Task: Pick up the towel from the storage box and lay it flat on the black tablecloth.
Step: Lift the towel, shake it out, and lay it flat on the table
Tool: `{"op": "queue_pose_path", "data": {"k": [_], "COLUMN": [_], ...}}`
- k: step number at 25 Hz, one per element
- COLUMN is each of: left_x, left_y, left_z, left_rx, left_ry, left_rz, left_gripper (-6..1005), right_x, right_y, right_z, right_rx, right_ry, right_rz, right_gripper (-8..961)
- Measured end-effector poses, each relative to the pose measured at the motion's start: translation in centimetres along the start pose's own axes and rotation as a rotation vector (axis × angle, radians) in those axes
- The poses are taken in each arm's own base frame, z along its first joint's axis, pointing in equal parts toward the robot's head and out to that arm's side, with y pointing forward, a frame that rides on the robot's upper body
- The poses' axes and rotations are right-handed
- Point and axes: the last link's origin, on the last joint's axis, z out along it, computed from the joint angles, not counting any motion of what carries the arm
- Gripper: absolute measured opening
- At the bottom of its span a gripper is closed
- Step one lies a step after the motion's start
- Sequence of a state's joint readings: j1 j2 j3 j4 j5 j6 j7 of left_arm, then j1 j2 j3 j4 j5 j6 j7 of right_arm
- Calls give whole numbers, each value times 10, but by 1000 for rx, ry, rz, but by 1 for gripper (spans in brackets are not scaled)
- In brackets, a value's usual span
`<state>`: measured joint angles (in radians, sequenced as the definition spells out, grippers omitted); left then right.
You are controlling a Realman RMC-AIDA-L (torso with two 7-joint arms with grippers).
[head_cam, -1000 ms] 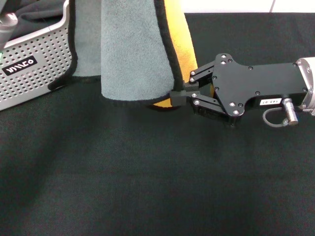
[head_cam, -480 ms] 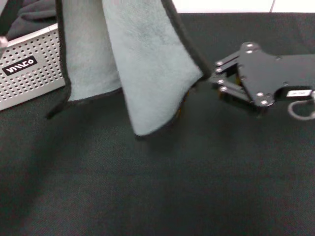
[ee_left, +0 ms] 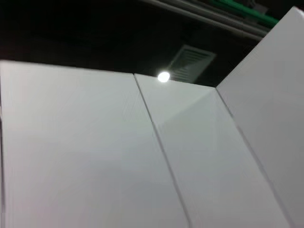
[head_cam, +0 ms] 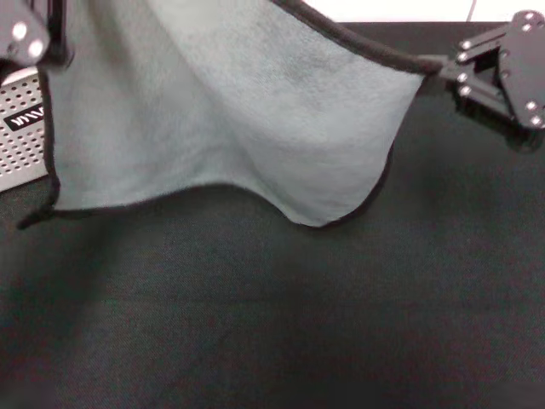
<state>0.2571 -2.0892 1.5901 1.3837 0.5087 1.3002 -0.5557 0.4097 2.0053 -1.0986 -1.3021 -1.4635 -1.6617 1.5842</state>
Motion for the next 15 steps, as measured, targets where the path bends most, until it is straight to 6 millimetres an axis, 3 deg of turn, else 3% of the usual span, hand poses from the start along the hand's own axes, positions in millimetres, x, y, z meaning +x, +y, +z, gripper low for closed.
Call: {"op": "queue_pose_path", "data": {"k": [8,15], "left_x": [-1,8], "left_y": [-17,-18], "left_z": [-20,-30], "left_rx": [-143,-214], "left_ry": [-111,-111], "left_rz": [-188,-238], "left_gripper": [12,12], "right_x": [-23,-29], "right_y": [-5,-4], "right_z": [-11,-12], "right_rx": [56,68], "right_ry": [8,9], "right_rz": [-62,-81], "right_gripper": [0,0]}}
